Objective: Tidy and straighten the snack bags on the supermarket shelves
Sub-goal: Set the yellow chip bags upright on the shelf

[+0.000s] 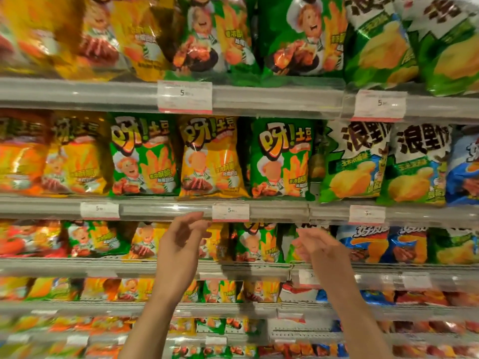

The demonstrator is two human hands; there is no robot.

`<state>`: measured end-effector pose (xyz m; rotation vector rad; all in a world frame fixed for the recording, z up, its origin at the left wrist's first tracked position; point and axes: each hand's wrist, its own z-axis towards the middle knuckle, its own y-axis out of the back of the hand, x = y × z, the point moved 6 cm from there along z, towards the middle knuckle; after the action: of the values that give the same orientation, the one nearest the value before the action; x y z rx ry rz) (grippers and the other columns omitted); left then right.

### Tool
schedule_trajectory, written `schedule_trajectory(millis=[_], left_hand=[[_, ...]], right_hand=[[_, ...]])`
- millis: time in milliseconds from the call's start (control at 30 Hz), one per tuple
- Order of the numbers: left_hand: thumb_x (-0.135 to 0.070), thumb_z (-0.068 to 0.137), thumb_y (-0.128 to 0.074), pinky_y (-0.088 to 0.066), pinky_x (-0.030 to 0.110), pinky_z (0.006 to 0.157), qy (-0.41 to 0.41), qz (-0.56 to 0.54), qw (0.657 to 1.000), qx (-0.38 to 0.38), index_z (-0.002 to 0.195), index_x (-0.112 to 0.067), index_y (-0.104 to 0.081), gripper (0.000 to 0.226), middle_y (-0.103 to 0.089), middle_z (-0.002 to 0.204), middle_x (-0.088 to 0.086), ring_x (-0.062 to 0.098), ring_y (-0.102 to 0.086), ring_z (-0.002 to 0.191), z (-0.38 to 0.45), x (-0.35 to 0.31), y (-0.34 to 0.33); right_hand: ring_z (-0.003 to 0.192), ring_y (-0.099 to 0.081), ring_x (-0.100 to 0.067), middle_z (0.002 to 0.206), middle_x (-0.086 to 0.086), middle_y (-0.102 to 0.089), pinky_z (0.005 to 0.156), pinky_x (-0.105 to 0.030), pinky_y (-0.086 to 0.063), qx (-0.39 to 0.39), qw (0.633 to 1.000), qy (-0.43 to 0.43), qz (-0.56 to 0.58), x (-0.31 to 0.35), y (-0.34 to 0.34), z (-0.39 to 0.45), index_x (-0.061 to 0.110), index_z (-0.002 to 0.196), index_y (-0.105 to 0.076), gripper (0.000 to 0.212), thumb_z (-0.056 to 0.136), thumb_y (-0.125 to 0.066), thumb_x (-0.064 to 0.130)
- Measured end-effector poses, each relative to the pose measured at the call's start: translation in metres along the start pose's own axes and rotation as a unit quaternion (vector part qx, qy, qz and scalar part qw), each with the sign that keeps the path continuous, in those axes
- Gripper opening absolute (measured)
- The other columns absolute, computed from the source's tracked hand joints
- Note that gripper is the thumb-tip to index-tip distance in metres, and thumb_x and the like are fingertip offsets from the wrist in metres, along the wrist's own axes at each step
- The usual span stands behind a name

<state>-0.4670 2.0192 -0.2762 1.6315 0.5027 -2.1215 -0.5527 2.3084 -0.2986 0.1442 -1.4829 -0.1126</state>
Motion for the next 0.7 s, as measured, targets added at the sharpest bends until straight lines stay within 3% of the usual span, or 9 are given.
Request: schedule_trajectory(millis=[100, 233, 400, 567, 700], left_hand=[[-0.024, 0.098, -0.066, -0.055, 0.016, 0.066, -0.019, 0.004, 1.0, -0.014, 0.112, -0.025, -0.071, 0.015, -0.078, 0.095, -0.008, 0.005, -0.073, 0.088, 0.011, -0.006, 0.009], [-0.024, 0.099, -0.066, -0.054, 0.013, 0.076, -0.026, 0.014, 0.999, -0.014, 0.111, -0.03, -0.07, 0.014, -0.078, 0.097, -0.01, 0.004, -0.073, 0.09, 0.028, -0.008, 0.02], [-0.031, 0.098, -0.068, -0.057, 0.035, 0.086, -0.049, 0.024, 0.998, -0.008, 0.106, -0.039, -0.071, 0.011, -0.073, 0.105, -0.019, 0.004, -0.069, 0.102, 0.069, -0.014, 0.032], [-0.038, 0.099, -0.064, -0.053, 0.021, 0.084, -0.089, 0.084, 0.99, 0.074, 0.115, -0.04, -0.064, 0.017, -0.069, 0.108, -0.027, -0.006, -0.064, 0.104, 0.106, -0.023, 0.034], [-0.029, 0.099, -0.065, -0.052, 0.018, 0.09, -0.136, 0.139, 0.978, 0.075, 0.126, -0.03, -0.063, 0.028, -0.067, 0.119, -0.014, -0.005, -0.062, 0.106, 0.125, -0.03, 0.038]], right_hand=[[0.077, -0.071, -0.001, 0.083, 0.012, -0.077, 0.069, -0.017, -0.05, 0.011, 1.0, -0.002, 0.0, 0.001, -0.015, 0.015, 0.023, 0.098, -0.073, 0.013, 0.102, -0.062, 0.029], [0.077, -0.071, -0.005, 0.081, 0.01, -0.077, 0.067, -0.016, -0.054, 0.004, 1.0, 0.003, 0.0, 0.005, -0.034, 0.026, 0.023, 0.094, -0.074, 0.013, 0.101, -0.063, 0.027], [0.078, -0.071, 0.0, 0.084, 0.017, -0.076, 0.079, -0.028, -0.054, -0.007, 0.998, 0.042, -0.045, 0.025, -0.058, 0.035, 0.029, 0.095, -0.071, 0.012, 0.101, -0.06, 0.029], [0.072, -0.068, 0.0, 0.083, -0.001, -0.074, 0.07, -0.016, -0.053, -0.037, 0.997, 0.072, -0.007, 0.059, -0.086, 0.043, 0.007, 0.106, -0.071, 0.014, 0.102, -0.058, 0.008], [0.093, -0.068, -0.002, 0.1, 0.004, -0.072, 0.078, -0.01, -0.05, -0.058, 0.981, 0.17, -0.075, 0.094, -0.121, 0.049, 0.017, 0.108, -0.068, 0.011, 0.098, -0.066, 0.012]])
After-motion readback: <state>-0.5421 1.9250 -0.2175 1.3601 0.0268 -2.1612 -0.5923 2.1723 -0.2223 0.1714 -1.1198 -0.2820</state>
